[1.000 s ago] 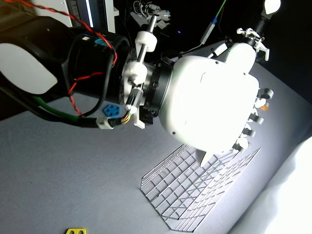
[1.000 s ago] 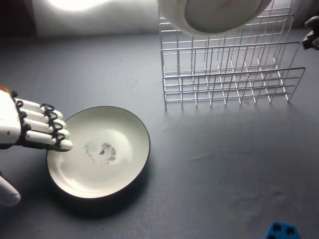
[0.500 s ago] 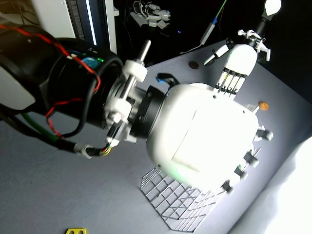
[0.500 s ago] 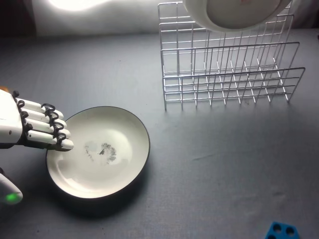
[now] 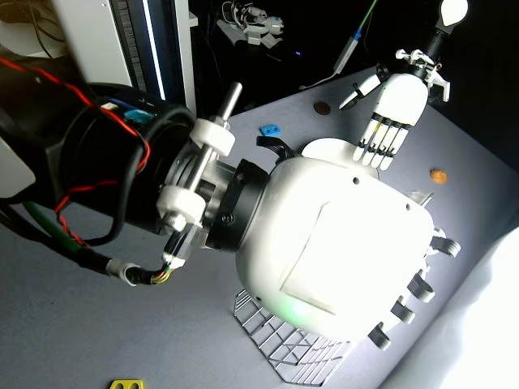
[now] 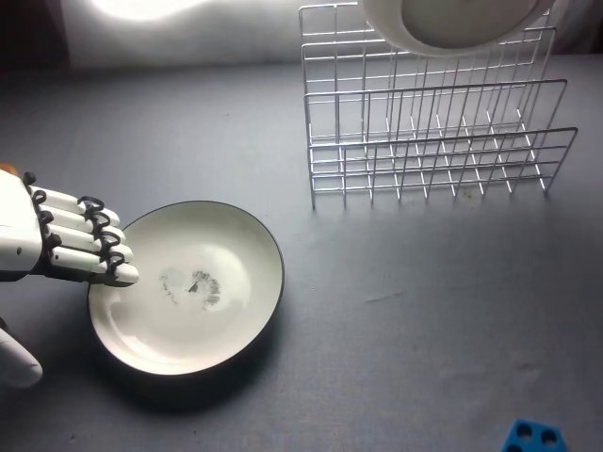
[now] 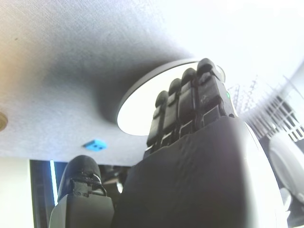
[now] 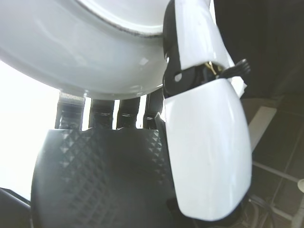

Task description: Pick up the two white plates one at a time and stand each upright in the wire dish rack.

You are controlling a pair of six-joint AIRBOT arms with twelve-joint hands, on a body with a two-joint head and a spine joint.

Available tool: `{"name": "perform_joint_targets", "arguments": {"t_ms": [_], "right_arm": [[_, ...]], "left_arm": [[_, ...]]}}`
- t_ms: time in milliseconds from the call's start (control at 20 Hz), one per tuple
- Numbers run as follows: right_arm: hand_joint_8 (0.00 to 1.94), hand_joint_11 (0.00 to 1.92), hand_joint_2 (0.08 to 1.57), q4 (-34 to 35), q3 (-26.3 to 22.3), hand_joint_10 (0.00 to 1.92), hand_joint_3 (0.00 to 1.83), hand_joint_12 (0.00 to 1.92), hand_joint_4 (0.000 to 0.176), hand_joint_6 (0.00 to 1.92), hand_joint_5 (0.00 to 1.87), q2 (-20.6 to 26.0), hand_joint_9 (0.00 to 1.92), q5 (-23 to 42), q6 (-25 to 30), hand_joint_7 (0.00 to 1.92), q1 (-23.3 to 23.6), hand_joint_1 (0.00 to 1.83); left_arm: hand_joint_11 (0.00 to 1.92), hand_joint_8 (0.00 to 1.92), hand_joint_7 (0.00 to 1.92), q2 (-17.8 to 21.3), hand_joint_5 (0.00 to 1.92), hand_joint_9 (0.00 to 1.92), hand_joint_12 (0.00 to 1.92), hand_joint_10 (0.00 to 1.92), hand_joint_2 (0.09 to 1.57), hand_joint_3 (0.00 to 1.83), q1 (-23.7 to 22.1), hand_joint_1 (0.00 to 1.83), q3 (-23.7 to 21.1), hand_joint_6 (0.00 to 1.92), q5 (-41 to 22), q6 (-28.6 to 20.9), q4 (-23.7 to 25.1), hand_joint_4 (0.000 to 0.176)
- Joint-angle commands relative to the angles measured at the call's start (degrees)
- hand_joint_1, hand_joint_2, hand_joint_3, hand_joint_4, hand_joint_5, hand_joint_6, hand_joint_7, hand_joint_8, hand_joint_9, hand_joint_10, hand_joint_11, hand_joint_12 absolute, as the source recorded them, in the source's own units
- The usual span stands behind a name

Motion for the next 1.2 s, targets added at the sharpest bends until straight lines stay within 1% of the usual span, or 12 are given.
{"name": "perform_joint_targets", "arguments": {"t_ms": [0, 100, 200, 300, 450, 500, 750, 950, 1150], "right_arm": [[0.95, 0.77, 1.11, 1.42, 0.42, 1.09, 0.00, 1.19, 0.000, 1.10, 0.92, 0.25, 0.91, 7.86, 1.51, 1.00, 1.53, 1.37], [0.95, 0.77, 1.11, 1.40, 0.87, 1.08, 0.00, 1.19, 0.000, 1.10, 0.92, 0.04, 0.92, 7.40, 2.44, 0.99, 1.48, 1.37], [0.95, 0.75, 1.12, 1.40, 1.43, 1.12, 0.00, 1.21, 0.000, 1.12, 0.91, -0.22, 0.90, 6.81, 3.67, 0.99, 1.45, 1.37], [0.94, 0.76, 1.11, 1.40, 1.86, 1.10, 0.00, 1.21, 0.000, 1.11, 0.91, -0.45, 0.90, 6.64, 3.86, 1.00, 1.22, 1.37], [0.97, 0.75, 1.12, 1.40, 2.39, 1.10, 0.00, 1.19, 0.000, 1.12, 0.91, -0.63, 0.91, 6.62, 5.16, 0.98, 0.73, 1.37], [0.93, 0.77, 1.11, 1.40, 2.57, 1.07, 0.00, 1.17, 0.000, 1.09, 0.94, -0.71, 0.92, 6.63, 5.34, 1.00, 0.61, 1.37], [0.91, 0.79, 1.11, 1.40, 3.35, 1.07, 0.00, 1.17, 0.000, 1.09, 0.93, -1.21, 0.94, 7.42, 6.10, 1.01, -1.52, 1.37], [0.94, 0.77, 1.11, 1.40, 3.46, 1.09, 0.00, 1.19, 0.000, 1.10, 0.91, -1.31, 0.92, 7.83, 6.27, 1.00, -2.03, 1.37], [0.99, 0.74, 1.12, 1.41, 4.19, 1.14, 0.00, 1.23, 0.000, 1.12, 0.89, -1.97, 0.89, 9.20, 6.95, 0.98, -3.53, 1.37]], "left_arm": [[0.00, 0.01, 0.07, 0.28, 0.06, 0.04, 0.00, 0.01, 1.07, 0.00, -0.47, 0.00, 0.26, 0.01, -0.95, 0.12, -2.70, 0.000], [0.00, 0.00, 0.05, 0.28, 0.04, 0.02, 0.00, 0.00, 1.07, 0.00, -0.50, 0.00, 0.28, 0.00, -0.96, 0.12, -2.70, 0.000], [0.00, 0.00, 0.03, 0.28, 0.02, 0.00, 0.00, 0.00, 1.08, 0.00, -0.57, 0.00, 0.28, 0.00, -0.96, 0.12, -2.70, 0.000], [0.00, 0.01, 0.04, 0.29, 0.04, 0.01, 0.00, 0.00, 1.08, 0.00, -0.68, 0.00, 0.32, 0.01, -1.05, 0.12, -2.70, 0.000], [0.00, 0.01, 0.06, 0.29, 0.05, 0.03, 0.00, 0.01, 1.08, 0.00, -0.69, 0.00, 0.43, 0.01, -1.06, 0.12, -2.70, 0.000], [0.00, 0.01, 0.06, 0.29, 0.05, 0.03, 0.00, 0.01, 1.08, 0.00, -0.73, 0.00, 0.42, 0.01, -1.07, 0.12, -2.70, 0.000], [0.00, 0.00, 0.05, 0.28, 0.04, 0.02, 0.00, 0.00, 1.07, 0.00, -0.77, 0.00, 0.42, 0.00, -1.07, 0.12, -2.70, 0.000], [0.00, 0.01, 0.07, 0.27, 0.06, 0.04, 0.00, 0.01, 1.08, 0.00, -0.80, 0.00, 0.37, 0.01, -1.07, 0.12, -2.69, 0.000], [0.00, 0.01, 0.07, 0.27, 0.05, 0.04, 0.00, 0.01, 1.08, 0.00, -0.81, 0.00, 0.39, 0.00, -1.07, 0.12, -2.69, 0.000]]}}
